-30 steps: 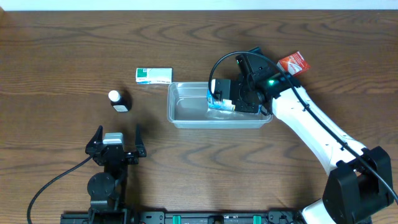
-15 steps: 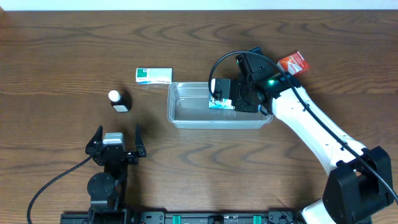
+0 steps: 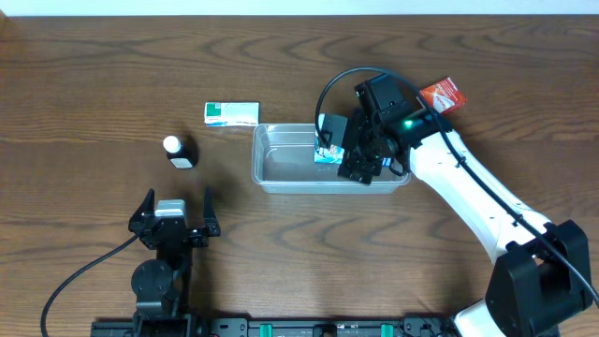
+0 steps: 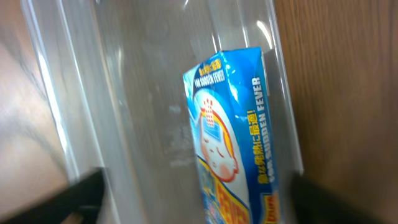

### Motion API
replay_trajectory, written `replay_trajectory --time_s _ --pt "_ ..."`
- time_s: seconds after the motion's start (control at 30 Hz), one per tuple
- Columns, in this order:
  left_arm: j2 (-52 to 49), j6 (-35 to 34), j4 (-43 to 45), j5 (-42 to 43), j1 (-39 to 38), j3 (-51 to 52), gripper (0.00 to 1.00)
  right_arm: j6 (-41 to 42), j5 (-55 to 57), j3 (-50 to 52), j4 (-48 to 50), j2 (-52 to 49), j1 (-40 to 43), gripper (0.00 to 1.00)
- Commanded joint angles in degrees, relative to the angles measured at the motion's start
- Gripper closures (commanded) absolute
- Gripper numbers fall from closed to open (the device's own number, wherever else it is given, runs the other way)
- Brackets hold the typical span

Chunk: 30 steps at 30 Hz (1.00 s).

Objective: Pack container
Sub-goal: 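Lower the blue-white box into the container and lay it flat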

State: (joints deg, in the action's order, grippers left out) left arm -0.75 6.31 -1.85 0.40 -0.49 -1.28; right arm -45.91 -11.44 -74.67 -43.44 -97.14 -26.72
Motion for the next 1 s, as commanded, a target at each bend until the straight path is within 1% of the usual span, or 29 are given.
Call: replay_trajectory --time_s 0.0,0.17,0.2,0.27,0.3,0.33,0.37,0.4,0.47,0.53,0.63,0.67,0.73,0.77,0.83,0.87,0.97 --pt "0.0 1.0 -2.2 -1.7 -0.2 1.0 0.02 11.4 -3.2 0.1 0.1 -0.3 -0.5 0.01" --pt "0.0 1.0 -2.2 -1.7 -0.2 1.0 0.02 20.5 -5.1 0.1 2.2 -0.3 -0.4 0.01" --pt "0.0 1.0 -2.2 -1.7 -0.2 1.0 0.02 25.9 -5.1 0.1 4.0 -0.3 -0.3 0.01" --pt "0.0 1.0 -2.2 -1.7 -0.2 1.0 0.02 40.7 -5.3 0.1 7.3 -0.3 0.3 0.01" --pt "0.0 1.0 -2.2 -1.7 -0.2 1.0 0.02 46.9 -5.3 0.1 8.2 -0.3 0.5 0.02" --pt "0.0 1.0 -2.2 -1.7 -0.2 1.0 0.02 52.7 -4.8 0.1 8.4 -0.3 0.7 0.06" --pt "0.0 1.0 -2.2 -1.7 -0.2 1.0 0.02 58.8 -4.4 0.1 8.4 -0.3 0.9 0.06" --pt "0.0 1.0 -2.2 -1.7 -0.2 1.0 0.02 62.2 -4.5 0.1 8.7 -0.3 0.9 0.05" --pt "0.0 1.0 -2.2 -1.7 -0.2 1.0 0.02 63.2 -5.4 0.1 10.7 -0.3 0.7 0.01" --pt "0.0 1.0 -2.2 -1.7 -0.2 1.0 0.02 63.2 -7.8 0.1 12.4 -0.2 0.5 0.01" --pt "0.0 1.0 -2.2 -1.7 -0.2 1.0 0.02 58.6 -8.5 0.1 12.5 -0.2 0.5 0.01" --pt "0.0 1.0 -2.2 -1.7 -0.2 1.0 0.02 56.8 -8.2 0.1 12.5 -0.2 0.5 0.03" --pt "0.0 1.0 -2.2 -1.7 -0.2 1.0 0.02 57.2 -4.9 0.1 12.4 -0.3 0.5 0.25" --pt "0.0 1.0 -2.2 -1.7 -0.2 1.0 0.02 58.6 -2.4 0.1 12.0 -0.3 0.5 0.44" --pt "0.0 1.0 -2.2 -1.7 -0.2 1.0 0.02 62.3 3.7 0.1 10.8 -0.3 0.4 0.73" --pt "0.0 1.0 -2.2 -1.7 -0.2 1.0 0.02 63.1 5.3 0.1 10.4 -0.3 0.4 0.82" --pt "0.0 1.0 -2.2 -1.7 -0.2 1.0 0.02 64.3 8.6 0.1 9.3 -0.3 0.4 0.96"
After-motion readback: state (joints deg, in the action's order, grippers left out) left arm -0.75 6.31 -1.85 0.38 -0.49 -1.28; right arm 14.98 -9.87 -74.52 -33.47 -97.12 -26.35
